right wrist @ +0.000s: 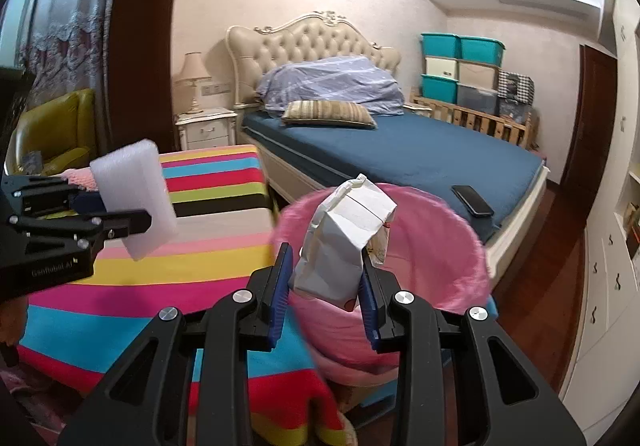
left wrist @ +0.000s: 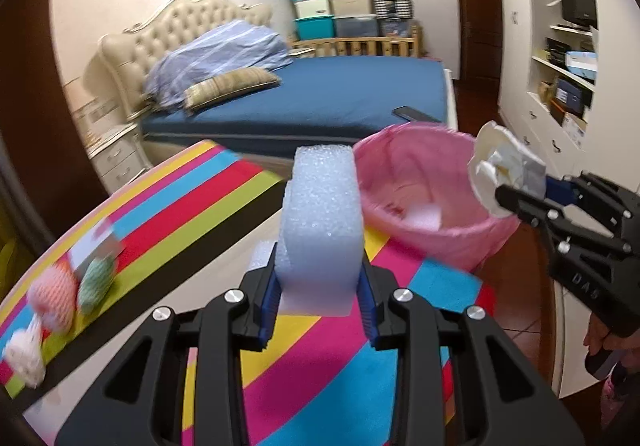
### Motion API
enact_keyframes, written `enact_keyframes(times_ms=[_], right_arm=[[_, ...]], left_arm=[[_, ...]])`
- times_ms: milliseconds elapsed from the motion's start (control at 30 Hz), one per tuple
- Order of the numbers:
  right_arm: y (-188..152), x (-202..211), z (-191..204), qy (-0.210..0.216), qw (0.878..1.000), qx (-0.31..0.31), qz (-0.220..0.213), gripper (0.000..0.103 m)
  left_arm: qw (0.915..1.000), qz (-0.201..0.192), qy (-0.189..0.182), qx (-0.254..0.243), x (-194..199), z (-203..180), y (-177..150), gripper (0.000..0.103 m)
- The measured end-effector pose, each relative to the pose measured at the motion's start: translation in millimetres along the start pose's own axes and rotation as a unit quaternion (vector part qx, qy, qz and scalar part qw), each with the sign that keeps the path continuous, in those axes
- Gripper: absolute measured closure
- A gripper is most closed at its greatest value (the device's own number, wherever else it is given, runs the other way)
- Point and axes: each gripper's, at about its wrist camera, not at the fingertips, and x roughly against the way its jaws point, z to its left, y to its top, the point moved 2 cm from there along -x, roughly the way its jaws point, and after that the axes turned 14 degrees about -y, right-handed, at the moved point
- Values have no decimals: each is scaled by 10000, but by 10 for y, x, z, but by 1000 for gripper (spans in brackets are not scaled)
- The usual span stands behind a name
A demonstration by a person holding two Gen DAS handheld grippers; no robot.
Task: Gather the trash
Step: 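Carry the foam block and paper bag over the pink bin with both tools, then open both tools to drop the foam block and paper bag into the bin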
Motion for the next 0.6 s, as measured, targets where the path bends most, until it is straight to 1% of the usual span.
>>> enact_keyframes(times_ms=[167,267,367,500,533,567,600], right_arm=[[67,-271,-244,-205,9997,86,57,72],[115,-412,-338,-200,9997,123,22,72],[127,-551,-420,-232,9996,178,25,72],[136,-714,-489,-187,9997,103,103,71],[136,-741,-499,-153,9998,91,103,71],[128,-784,-514,-110,9998,84,117,67],[114,-822,-526,-111,9998,70,165,49]], left_arm=[[9992,-73,-381,-82,-333,-143,382,70],[9987,-168,-485,-54,-520,-195,591,70],[9980,-179,-603,-16,-703,-219,722,69],[9969,-183,-765,-5,-925,-259,843,69],[9961,-204,-860,25,-977,-268,861,69],[9952,-215,-953,67,-1029,-263,880,64],[9950,-213,-972,98,-1081,-248,900,46]])
